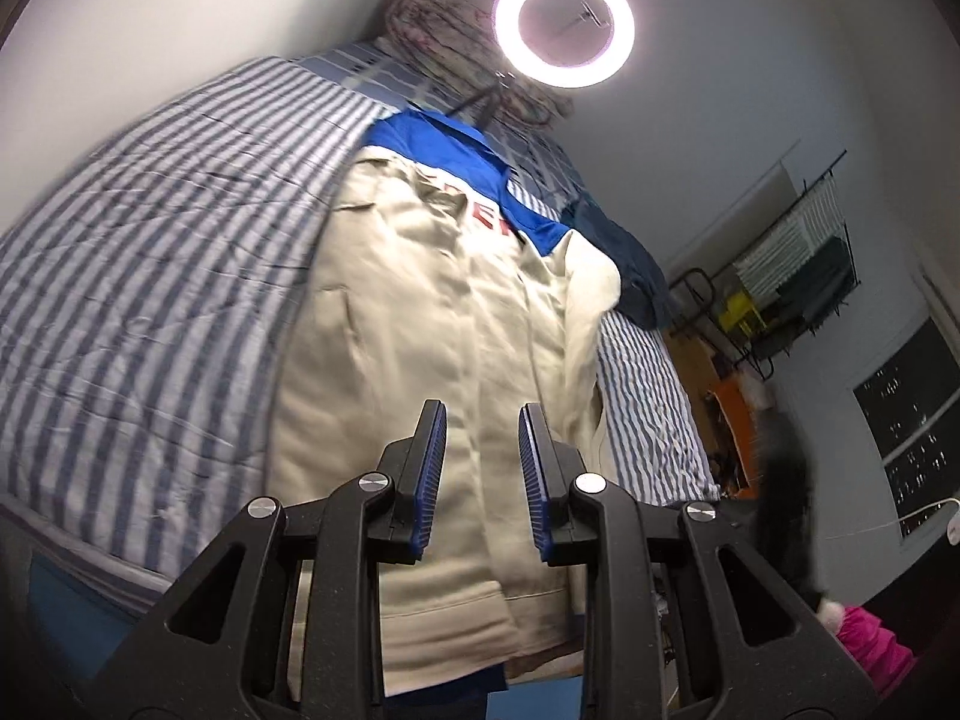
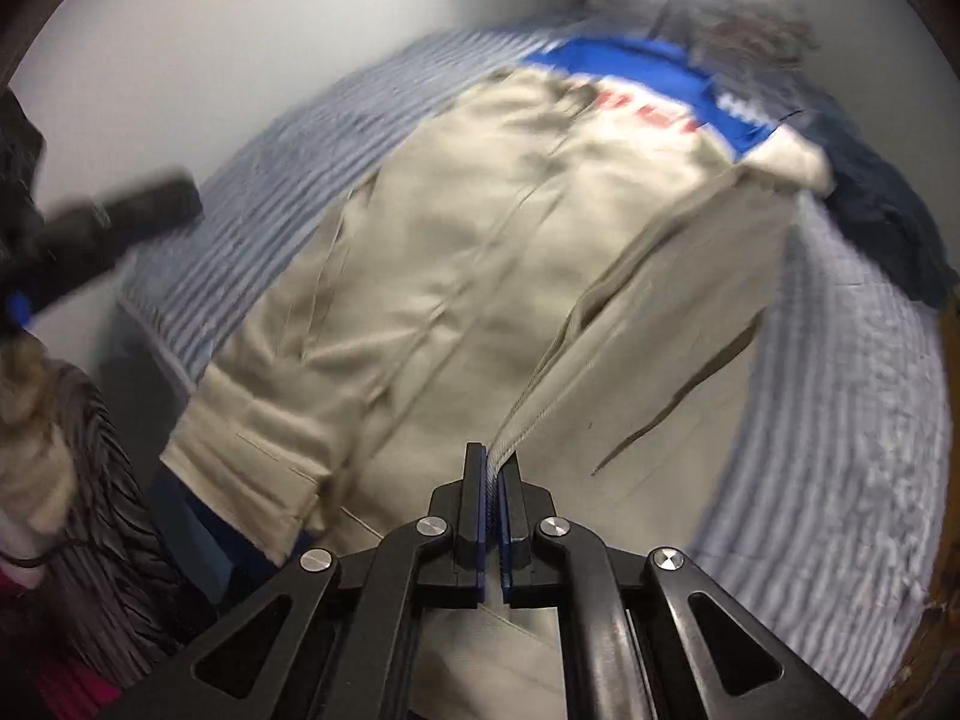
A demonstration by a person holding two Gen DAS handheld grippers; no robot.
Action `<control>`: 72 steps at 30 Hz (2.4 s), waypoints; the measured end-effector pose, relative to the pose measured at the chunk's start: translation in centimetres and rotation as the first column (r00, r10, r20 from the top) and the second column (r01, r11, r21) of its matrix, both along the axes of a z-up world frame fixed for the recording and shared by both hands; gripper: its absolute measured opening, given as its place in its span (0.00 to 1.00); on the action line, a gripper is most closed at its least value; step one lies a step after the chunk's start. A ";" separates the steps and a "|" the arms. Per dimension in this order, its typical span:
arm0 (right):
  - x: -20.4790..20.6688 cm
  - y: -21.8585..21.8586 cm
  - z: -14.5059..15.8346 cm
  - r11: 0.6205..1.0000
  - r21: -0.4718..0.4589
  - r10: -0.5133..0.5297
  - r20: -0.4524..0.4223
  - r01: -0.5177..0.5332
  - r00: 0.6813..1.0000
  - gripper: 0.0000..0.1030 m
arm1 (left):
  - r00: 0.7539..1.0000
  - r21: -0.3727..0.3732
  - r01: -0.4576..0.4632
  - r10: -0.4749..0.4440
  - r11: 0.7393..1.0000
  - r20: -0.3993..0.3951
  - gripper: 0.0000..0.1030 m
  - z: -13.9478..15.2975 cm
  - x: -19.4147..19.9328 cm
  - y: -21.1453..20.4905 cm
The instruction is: Fold large clothes
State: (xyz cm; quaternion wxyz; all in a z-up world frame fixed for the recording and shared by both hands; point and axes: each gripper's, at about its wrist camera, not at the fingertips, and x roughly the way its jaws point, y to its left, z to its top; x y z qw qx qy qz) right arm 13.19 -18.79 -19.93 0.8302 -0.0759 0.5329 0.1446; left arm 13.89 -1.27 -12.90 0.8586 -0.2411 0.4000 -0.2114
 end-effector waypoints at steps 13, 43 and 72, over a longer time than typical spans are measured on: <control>0.3 -1.9 -3.4 0.983 0.181 0.022 -0.120 0.000 0.992 0.29 | 0.998 0.035 0.021 -0.019 0.999 -0.056 0.23 -2.5 0.7 -0.9; 28.0 -13.0 2.7 0.946 0.191 -0.276 0.043 0.264 0.960 0.50 | 0.893 0.183 0.431 -0.389 0.884 -0.224 0.33 -9.9 0.1 -15.2; 33.2 -9.2 0.6 0.939 0.268 -0.244 0.078 0.216 0.967 0.23 | 0.891 0.252 0.451 -0.420 0.856 -0.171 0.03 -10.1 -1.3 -16.1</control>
